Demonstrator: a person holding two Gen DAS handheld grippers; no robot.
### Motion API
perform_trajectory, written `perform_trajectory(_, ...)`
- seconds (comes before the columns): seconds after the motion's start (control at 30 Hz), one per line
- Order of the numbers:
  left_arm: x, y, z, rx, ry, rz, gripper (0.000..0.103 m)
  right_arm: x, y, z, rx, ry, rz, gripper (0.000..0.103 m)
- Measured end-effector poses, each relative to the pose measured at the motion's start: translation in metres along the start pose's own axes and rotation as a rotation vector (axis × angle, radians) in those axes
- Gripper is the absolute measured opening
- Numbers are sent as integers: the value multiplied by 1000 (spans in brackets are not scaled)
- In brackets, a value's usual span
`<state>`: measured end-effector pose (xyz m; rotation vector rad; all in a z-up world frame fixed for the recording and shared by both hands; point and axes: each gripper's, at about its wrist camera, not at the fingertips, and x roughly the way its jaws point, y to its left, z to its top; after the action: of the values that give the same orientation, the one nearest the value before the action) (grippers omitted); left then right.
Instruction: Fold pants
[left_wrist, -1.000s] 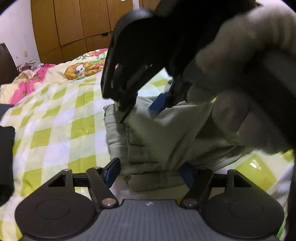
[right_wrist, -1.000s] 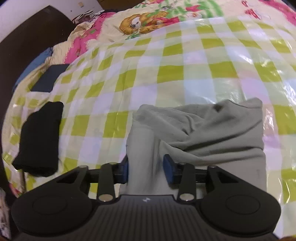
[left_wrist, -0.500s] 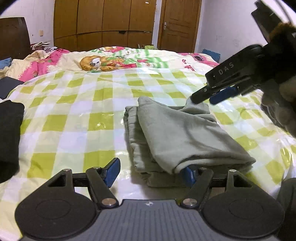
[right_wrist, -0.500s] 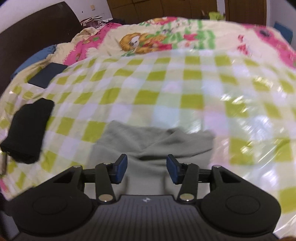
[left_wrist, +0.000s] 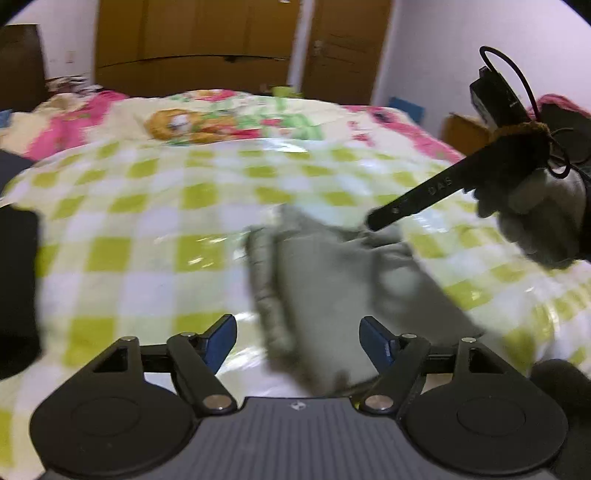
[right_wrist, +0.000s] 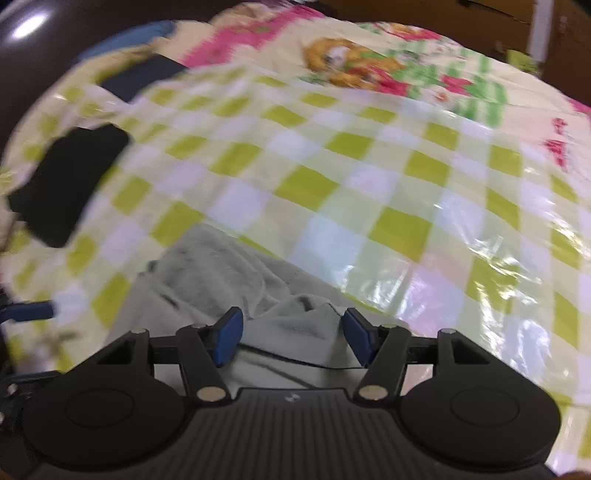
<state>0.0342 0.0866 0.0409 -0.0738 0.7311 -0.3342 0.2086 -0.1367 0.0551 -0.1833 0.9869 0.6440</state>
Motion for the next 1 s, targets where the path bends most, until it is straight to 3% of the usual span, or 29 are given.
perform_trajectory(0.17,44,-15,1,74,96,23,85,5,-11,-5,-90,22,101,68)
perform_trajectory(0.27,57,-16,1,72,132,30,77,22,-9,-5,-177,24,138,67)
perform_trajectory(0.3,59,-18,1,84,135,41,70,28,-5,-4,-213,34,120,57)
perform_trajectory(0.33,61,-19,3,97,139,55,67,33,-3,-4,-226,50,99,25)
perform_trajectory(0.37,62,-20,4,101,140,60,62,38,-6,-2,-200,68,91,11)
perform_trajectory(0.43,65,-18,9,97,138,63,52,35,-22,1,-77,37,112,7)
perform_trajectory(0.57,76,-14,10,90,151,71,48,22,-80,0,302,-112,172,7)
perform_trajectory(0.67,82,-18,8,115,156,81,47,37,-99,-10,409,-117,84,9)
perform_trajectory(0.73,80,-21,9,147,140,88,47,39,-96,-10,371,-74,20,14)
perform_trajectory(0.83,76,-19,7,137,132,79,48,6,-68,-2,200,-156,-51,18)
perform_trajectory(0.87,76,-18,6,131,128,78,48,-6,-55,2,138,-183,-15,21)
perform_trajectory(0.93,75,-18,4,127,116,78,51,-17,-28,16,22,-177,134,45)
perform_trajectory(1.0,74,-22,2,143,103,88,52,-10,1,29,-97,-123,241,53)
